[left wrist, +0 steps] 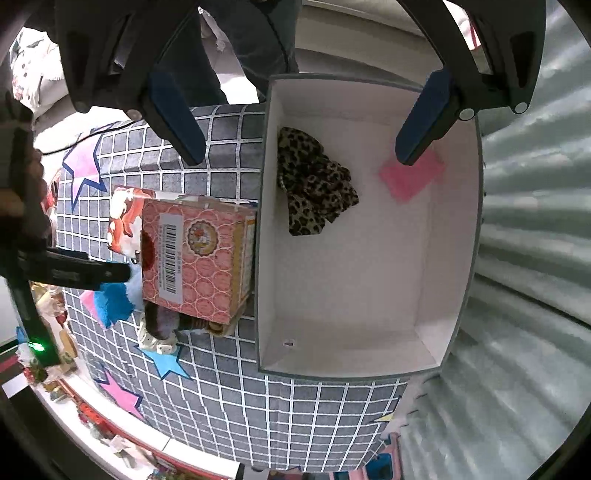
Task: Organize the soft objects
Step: 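Withdraw both tools from the box back toward the remaining soft items, then grasp the brown knit hat with the left tool while the right tool grasps the blue cloth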
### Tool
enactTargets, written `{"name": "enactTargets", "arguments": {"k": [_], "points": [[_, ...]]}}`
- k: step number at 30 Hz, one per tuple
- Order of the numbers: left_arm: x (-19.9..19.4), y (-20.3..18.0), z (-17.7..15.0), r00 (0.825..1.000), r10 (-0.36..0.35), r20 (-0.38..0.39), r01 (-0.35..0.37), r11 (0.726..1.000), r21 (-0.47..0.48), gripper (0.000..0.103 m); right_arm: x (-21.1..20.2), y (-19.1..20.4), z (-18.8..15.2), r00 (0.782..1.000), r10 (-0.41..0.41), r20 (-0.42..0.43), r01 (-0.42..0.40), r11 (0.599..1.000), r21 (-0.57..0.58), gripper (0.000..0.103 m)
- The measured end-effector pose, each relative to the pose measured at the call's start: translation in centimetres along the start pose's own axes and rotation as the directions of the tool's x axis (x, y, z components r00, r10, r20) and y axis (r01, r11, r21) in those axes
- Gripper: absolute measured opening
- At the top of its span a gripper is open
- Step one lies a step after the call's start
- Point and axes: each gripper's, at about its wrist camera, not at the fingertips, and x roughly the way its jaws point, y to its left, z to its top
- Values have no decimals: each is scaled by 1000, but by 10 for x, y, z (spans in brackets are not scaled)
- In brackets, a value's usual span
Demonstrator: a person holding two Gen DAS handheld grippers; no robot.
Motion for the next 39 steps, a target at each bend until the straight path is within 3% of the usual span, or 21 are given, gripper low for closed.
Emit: {"name": "enactTargets", "arguments": {"k": [5,9,14,19,25,31,35,39], "points": [[2,-23,15,1000,13,-21,-13,1000,-8,103,49,11,26,992,3,-129,-12,998,-63,102],[3,-45,33,1000,15,-24,-15,1000,-7,103,70,15,56,989,20,-149,-31,997,-76,102],[5,-71,58,1000,14,-20,-14,1000,-10,103,58,-4,110,997,71,-16,-71,997,3,102],[9,-95,77,1000,8,-20,-7,1000,2,103,38,-62,141,997,49,58,-56,991,121,102],[18,-122,109,999,4,-32,-4,1000,14,103,38,-161,121,999,-49,18,42,961,275,102],[31,-130,154,998,50,-30,-51,998,-28,103,31,-228,78,999,-42,6,37,928,370,102],[43,-123,192,995,97,-16,-98,992,-75,103,19,-252,63,999,-18,33,5,936,353,102],[66,-116,231,987,156,-27,-158,982,-103,103,3,-250,71,996,-25,80,3,967,254,102]]}}
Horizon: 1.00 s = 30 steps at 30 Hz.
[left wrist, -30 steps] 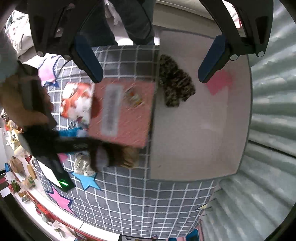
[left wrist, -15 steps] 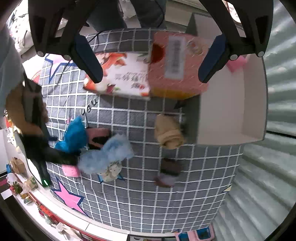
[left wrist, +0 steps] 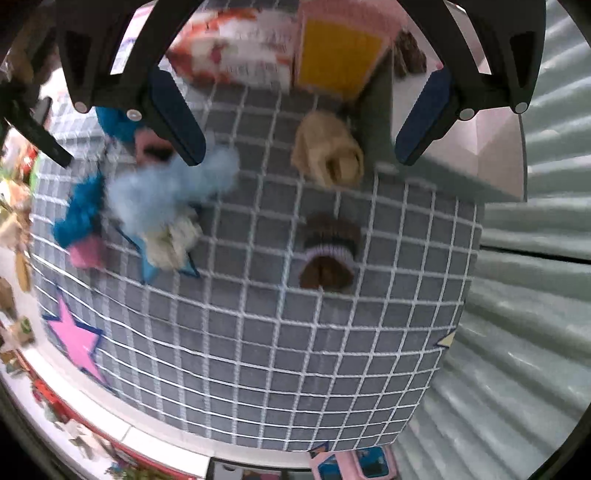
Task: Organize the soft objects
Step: 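Grasp the brown knit hat with the left tool while the right tool grasps the blue cloth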
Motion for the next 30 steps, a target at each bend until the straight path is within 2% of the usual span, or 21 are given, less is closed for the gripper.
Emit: {"name": "enactTargets", "arguments": {"k": [5,7,10,12,14,18,22,25,30], "points": [[40,3,34,995,79,-53,-81,996,-28,103,-11,29,35,999,-4,38,7,996,-91,102],[53,7,44,993,107,-44,-109,993,-52,103,-14,36,53,998,-9,60,15,995,-100,102],[71,19,54,991,105,-85,-114,988,-106,103,-11,53,76,995,-29,97,39,994,-103,102],[83,27,59,990,90,-109,-105,984,-143,103,-5,55,89,995,-49,88,59,993,-104,102],[92,30,61,989,83,-125,-102,983,-154,103,9,65,110,997,-37,70,44,993,-111,102],[110,26,65,986,99,-131,-116,986,-123,103,30,72,95,1000,-2,28,7,989,-150,102],[129,22,66,985,90,-146,-109,986,-125,103,54,84,86,1000,-19,-4,18,983,-185,102],[142,17,67,980,125,-154,-140,986,-95,103,67,89,83,999,-30,-28,24,981,-195,102],[146,9,68,985,112,-130,-123,989,-85,100,83,86,73,998,-59,-31,51,976,-214,101]]}}
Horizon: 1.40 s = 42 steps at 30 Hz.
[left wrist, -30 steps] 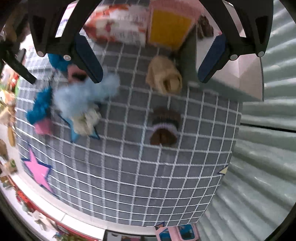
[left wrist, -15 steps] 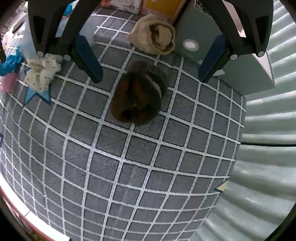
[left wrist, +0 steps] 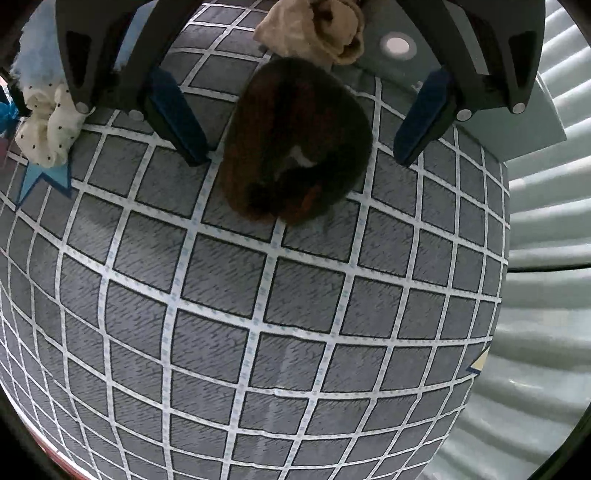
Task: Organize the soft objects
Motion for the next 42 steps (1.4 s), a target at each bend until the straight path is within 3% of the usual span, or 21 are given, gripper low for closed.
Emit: {"name": "enactTargets", "arguments": {"k": [1,4,6,8,10,15,22,27,31,42], "points": [[-2,-1,2,1000,-15,2,15,1000,4,95,5,-2,-3,1000,-8,1,8,1000,-5,100],[-15,-17,4,999,-46,0,46,998,29,73,3,15,-14,999,-46,24,47,998,-34,82],[-21,-27,3,1000,-22,-2,22,997,74,50,-5,18,-18,998,-42,47,44,998,-39,49],[-30,-47,0,1000,4,12,-6,994,113,44,-10,14,-18,999,-12,51,13,1000,-26,36],[-39,-55,-4,999,4,32,-8,990,138,40,-14,5,-17,999,30,44,-31,999,8,29],[-79,-71,-22,995,-50,84,37,989,146,40,-34,-15,-23,995,77,62,-78,997,4,28],[-136,-93,-57,981,-104,165,72,979,190,40,-88,-11,-24,990,118,74,-120,993,19,28],[-173,-115,-85,969,-134,205,86,970,227,40,-99,-4,-30,988,139,68,-139,990,-8,28],[-173,-84,-108,956,-174,236,115,963,243,40,-105,7,-38,984,162,74,-160,986,-39,28],[-190,-36,-128,937,-181,298,103,961,258,40,-153,72,-65,967,234,104,-212,959,-190,28]]}}
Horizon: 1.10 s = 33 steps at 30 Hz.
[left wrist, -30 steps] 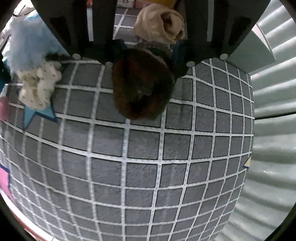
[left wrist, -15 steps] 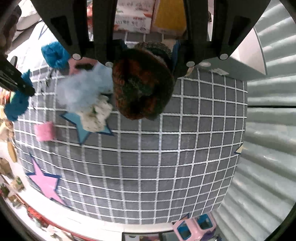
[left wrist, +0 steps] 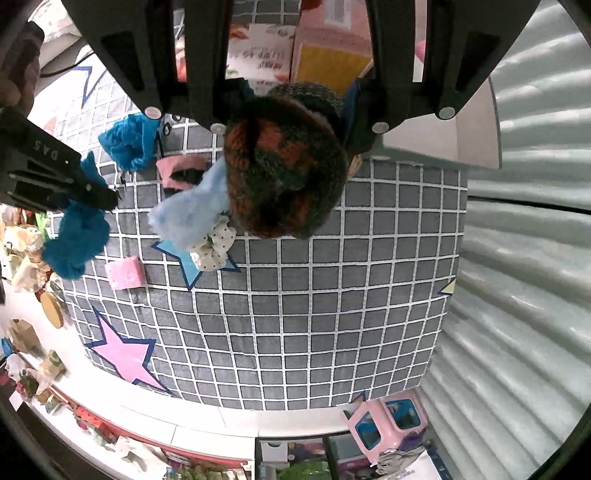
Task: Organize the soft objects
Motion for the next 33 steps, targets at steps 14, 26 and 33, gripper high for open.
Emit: {"name": "enactTargets", "arguments": {"k": [14,26,33], "points": [[-31,38,-46,999,-18,51,17,1000,14,40,-20,79,-7,999,6,32,-3,995,-95,28],[-47,52,-90,996,-60,73,58,998,37,40,-27,103,-49,999,-21,38,24,997,-78,28],[-53,53,-119,994,-76,74,71,995,74,40,-28,110,-80,999,-34,30,35,998,-52,28]]}}
